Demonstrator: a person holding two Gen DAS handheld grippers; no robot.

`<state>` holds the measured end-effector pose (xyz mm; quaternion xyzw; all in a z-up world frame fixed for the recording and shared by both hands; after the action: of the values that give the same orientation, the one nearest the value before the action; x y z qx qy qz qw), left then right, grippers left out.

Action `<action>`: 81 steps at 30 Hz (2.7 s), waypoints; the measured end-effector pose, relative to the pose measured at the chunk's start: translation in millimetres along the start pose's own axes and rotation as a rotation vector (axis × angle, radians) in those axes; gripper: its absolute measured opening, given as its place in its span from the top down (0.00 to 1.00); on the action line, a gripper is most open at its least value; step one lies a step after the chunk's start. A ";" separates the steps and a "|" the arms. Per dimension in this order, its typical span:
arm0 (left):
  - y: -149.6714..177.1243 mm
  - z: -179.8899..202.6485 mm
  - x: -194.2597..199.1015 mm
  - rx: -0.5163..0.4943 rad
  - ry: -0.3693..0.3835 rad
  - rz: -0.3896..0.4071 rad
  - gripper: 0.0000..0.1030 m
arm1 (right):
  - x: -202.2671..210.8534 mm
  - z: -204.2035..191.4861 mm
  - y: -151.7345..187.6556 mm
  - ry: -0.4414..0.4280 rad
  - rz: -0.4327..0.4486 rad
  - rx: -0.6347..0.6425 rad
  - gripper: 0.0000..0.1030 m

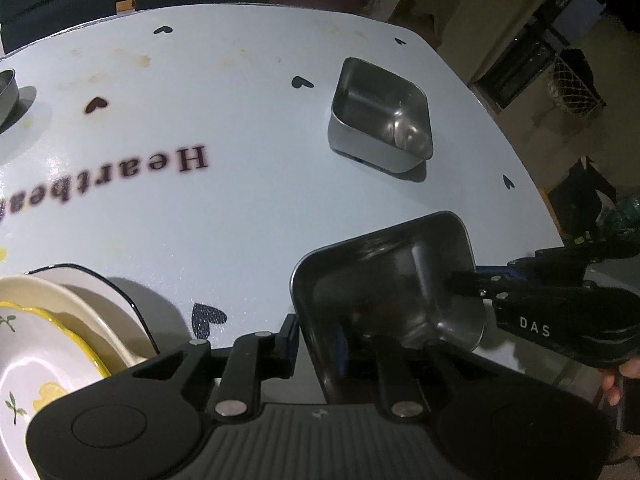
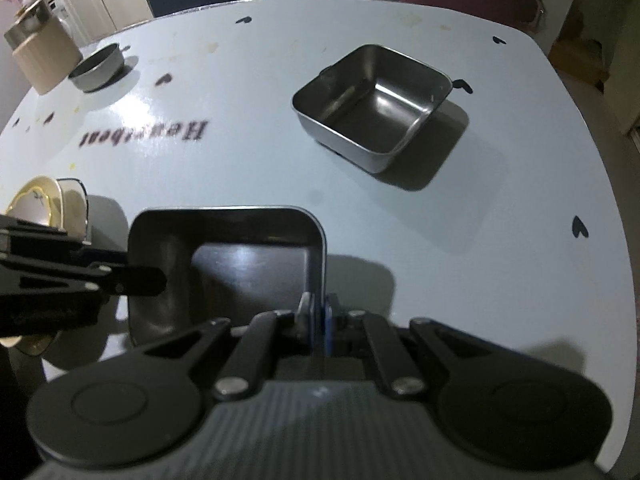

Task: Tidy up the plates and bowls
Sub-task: 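Lift the square steel tray off the table with both grippers, then tilt and carry the square steel tray toward the nested bowls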

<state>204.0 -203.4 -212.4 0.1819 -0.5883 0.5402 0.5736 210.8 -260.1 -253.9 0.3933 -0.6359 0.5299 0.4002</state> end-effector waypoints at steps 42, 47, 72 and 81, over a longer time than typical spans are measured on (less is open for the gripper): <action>-18.0 -3.4 7.1 -0.070 -0.002 0.046 0.21 | 11.8 7.2 -9.9 0.048 0.056 0.014 0.23; -34.1 -16.3 19.0 -0.043 -0.035 0.111 0.03 | 33.3 21.2 -26.5 0.047 0.168 -0.080 0.06; -109.2 -12.3 -24.6 0.329 0.174 0.255 0.12 | -5.5 82.6 -141.2 0.039 0.400 -0.334 0.21; -117.2 3.5 -59.5 0.441 0.280 0.246 0.25 | -25.6 93.2 -164.2 -0.152 0.429 -0.399 0.56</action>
<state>316.4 -271.5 -213.3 0.1529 -0.3893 0.7406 0.5260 363.4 -371.5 -229.6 0.2021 -0.8242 0.4357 0.2999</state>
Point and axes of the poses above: each gripper's, at about its wrist camera, not at the fingertips, and x roughly against the way its jaws point, z to its right, y to its underside, the point moved 8 cm from there along -x, roughly the way its jaws point, and after that the axes turned 10 degrees about -x, right-handed, at the moved point
